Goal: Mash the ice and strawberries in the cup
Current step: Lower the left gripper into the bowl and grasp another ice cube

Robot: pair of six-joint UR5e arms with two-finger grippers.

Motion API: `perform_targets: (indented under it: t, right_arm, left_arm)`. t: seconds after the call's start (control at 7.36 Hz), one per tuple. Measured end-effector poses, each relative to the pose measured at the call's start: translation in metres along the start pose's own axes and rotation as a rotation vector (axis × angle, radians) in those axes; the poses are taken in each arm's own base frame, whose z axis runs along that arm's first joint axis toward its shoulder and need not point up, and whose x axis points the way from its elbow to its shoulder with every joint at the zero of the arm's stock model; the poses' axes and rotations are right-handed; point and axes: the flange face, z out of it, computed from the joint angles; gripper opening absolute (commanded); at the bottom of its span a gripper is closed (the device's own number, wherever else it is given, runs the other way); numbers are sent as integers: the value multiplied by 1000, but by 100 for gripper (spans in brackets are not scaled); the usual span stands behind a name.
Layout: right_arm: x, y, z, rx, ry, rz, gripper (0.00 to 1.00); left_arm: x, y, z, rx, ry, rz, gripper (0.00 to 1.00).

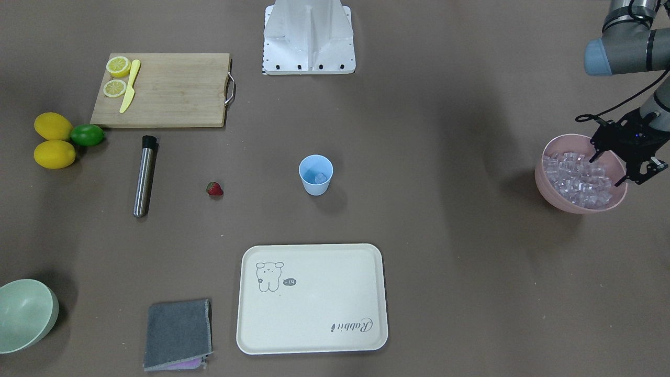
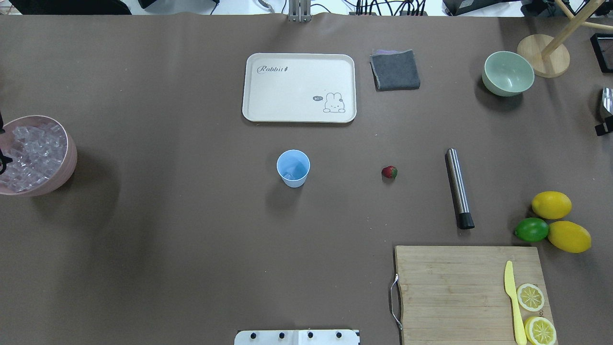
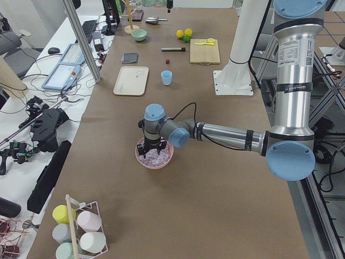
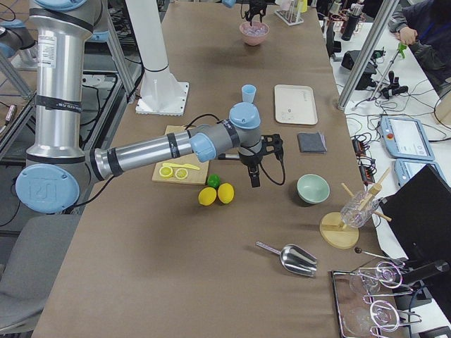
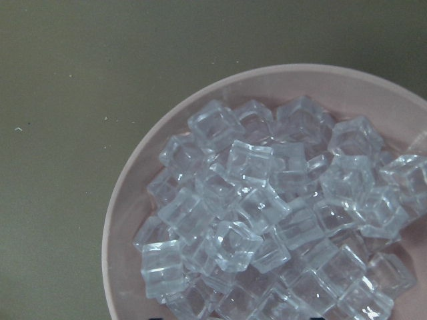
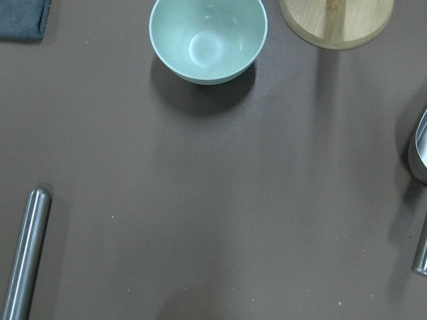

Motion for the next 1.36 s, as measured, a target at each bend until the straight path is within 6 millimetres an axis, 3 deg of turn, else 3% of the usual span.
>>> perform_targets:
  t: [0.54,1.36]
  right_arm:
    - [1,0,1,0,2,1,100]
    - [1,1,1,-2,3,1,100]
  left_arm:
    - [-1,9,9,-16,12,48,83]
    - [1,22,25,1,6,66,81]
